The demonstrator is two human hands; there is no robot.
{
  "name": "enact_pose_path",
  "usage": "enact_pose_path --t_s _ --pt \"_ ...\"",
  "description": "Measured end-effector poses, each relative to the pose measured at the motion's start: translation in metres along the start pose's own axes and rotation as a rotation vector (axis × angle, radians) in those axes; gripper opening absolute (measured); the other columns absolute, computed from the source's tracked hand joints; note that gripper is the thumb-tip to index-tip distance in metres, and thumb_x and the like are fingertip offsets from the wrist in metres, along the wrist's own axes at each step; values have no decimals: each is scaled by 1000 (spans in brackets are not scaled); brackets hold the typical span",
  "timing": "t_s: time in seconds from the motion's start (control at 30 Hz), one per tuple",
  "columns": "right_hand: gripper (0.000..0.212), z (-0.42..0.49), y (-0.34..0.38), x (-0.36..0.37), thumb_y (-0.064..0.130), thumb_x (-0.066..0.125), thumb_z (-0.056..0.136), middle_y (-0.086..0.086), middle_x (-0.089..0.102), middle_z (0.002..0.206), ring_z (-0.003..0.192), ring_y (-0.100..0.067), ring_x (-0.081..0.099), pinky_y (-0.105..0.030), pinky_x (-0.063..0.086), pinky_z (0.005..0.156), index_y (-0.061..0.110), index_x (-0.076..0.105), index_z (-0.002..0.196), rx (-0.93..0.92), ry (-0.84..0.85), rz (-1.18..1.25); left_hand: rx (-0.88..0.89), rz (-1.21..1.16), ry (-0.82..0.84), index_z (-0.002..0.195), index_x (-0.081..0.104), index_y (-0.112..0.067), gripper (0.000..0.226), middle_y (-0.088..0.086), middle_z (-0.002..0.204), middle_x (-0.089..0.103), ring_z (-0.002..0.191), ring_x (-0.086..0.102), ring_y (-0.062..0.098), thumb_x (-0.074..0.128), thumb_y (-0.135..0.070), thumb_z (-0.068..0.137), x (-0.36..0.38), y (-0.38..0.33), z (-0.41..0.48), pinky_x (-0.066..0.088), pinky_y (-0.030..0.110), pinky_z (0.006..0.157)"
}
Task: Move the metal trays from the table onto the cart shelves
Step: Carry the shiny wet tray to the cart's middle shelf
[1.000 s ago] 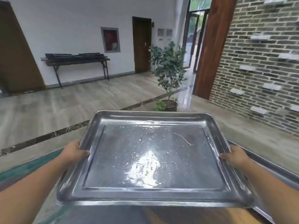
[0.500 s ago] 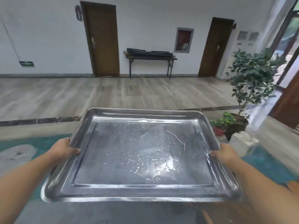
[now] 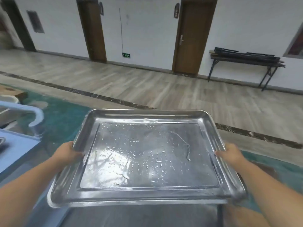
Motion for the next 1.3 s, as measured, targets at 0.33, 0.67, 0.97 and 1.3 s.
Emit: enact_pose_path --t_s 0.33,0.67,0.97,1.3 --pt "25 122 115 142 9 78 77 -10 69 78 72 -27 65 -34 50 72 7 70 101 -258 317 -61 -386 -136 -241 76 65 -21 18 -6 50 67 50 64 9 80 -13 72 -27 99 -77 42 22 48" --pt "35 73 236 299 10 77 79 -16 70 103 87 -27 61 -32 44 77 2 67 111 -563 655 -173 -743 -124 -476 77 65 -18 16 -2 63 68 60 64 19 81 -15 75 -54 186 -236 44 30 56" --pt "25 -38 300 428 7 74 80 -14 72 98 91 -33 66 -38 51 82 8 70 104 -706 845 -221 -974 -153 -547 90 68 -8 20 10 79 69 68 64 25 80 -16 76 -65 294 -339 46 34 66" --pt "10 -123 339 517 14 70 81 -3 70 77 72 -26 66 -41 56 74 23 66 84 -732 847 -366 -1057 -244 -540 89 68 -11 20 10 81 71 71 66 25 80 -17 74 -77 419 -358 53 40 73"
Point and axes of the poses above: each hand's wrist, its own z-axis towards the middle knuckle, its own x-axis out of the palm, y = z × x, the point moved 6 cm from there along z, towards the middle knuckle
